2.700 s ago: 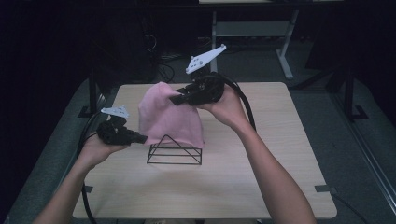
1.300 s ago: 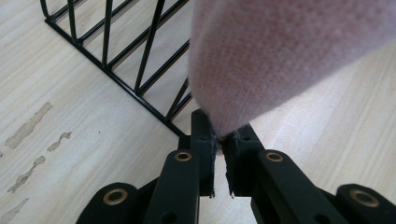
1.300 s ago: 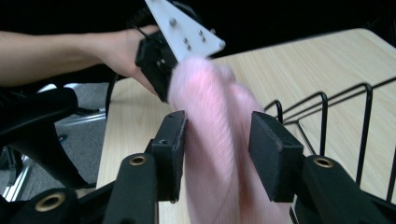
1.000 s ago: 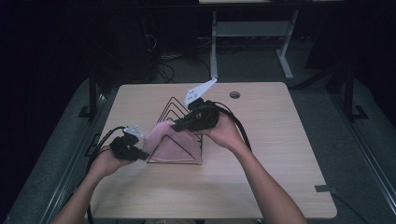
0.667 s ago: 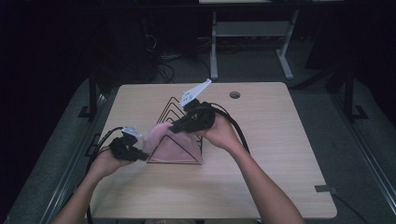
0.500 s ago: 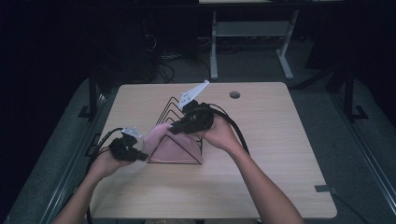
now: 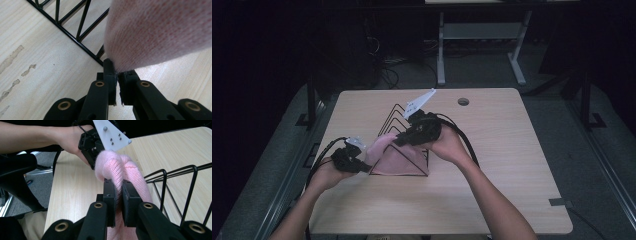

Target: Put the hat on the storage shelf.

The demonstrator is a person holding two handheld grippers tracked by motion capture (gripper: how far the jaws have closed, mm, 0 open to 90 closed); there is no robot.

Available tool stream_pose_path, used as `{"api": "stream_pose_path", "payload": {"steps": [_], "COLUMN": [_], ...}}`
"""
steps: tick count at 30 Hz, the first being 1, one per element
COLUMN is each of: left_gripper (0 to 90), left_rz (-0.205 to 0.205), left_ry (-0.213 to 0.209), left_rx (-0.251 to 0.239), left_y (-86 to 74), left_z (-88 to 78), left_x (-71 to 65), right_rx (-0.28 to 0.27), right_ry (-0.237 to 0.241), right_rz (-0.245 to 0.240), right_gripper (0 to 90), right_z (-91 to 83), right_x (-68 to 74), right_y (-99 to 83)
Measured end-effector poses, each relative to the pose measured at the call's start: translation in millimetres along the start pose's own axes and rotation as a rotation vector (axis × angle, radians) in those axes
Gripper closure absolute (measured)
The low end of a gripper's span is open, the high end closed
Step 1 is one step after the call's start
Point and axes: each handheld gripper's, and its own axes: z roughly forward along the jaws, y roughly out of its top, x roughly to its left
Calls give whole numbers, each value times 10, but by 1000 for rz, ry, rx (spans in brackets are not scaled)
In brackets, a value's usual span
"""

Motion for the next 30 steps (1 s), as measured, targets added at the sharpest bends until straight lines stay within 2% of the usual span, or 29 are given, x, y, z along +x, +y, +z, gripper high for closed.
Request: {"api": "stream_pose_path", "payload": {"steps": [2,3,10,15,17,18,24,30], "left_gripper": [817,800,751,727,704,677,642,627], "left_rz": [6,-9,18,28,26,16,19,17], "left_ry": [-4,-10,-8,-9,-7,-9,2,-2], "left_rx": [-7,-10,-19,-21,-17,-25,-31,-40], "left_y": [0,2,26,39,42,42,34,18], "left_z": [-28,-38,-121,-165,-169,-162,-189,-223], "left_x": [-7,-25,-58,-58,-58,-62,-54,-66], "right_rx": [-13,-19,-69,-71,-86,-90,-122,-102], "right_ry": [-3,-1,-9,-15,-19,-30,-69,-107], "right_rz": [4,12,38,51,66,65,100,144], "right_gripper": [789,763,644,590,542,521,444,380], "right_z": [-15,-21,-95,-158,-220,-241,-377,-494], "right_x": [3,2,13,10,-14,-28,-67,-125], "right_y": [-6,-13,-39,-40,-54,-63,-96,-156]}}
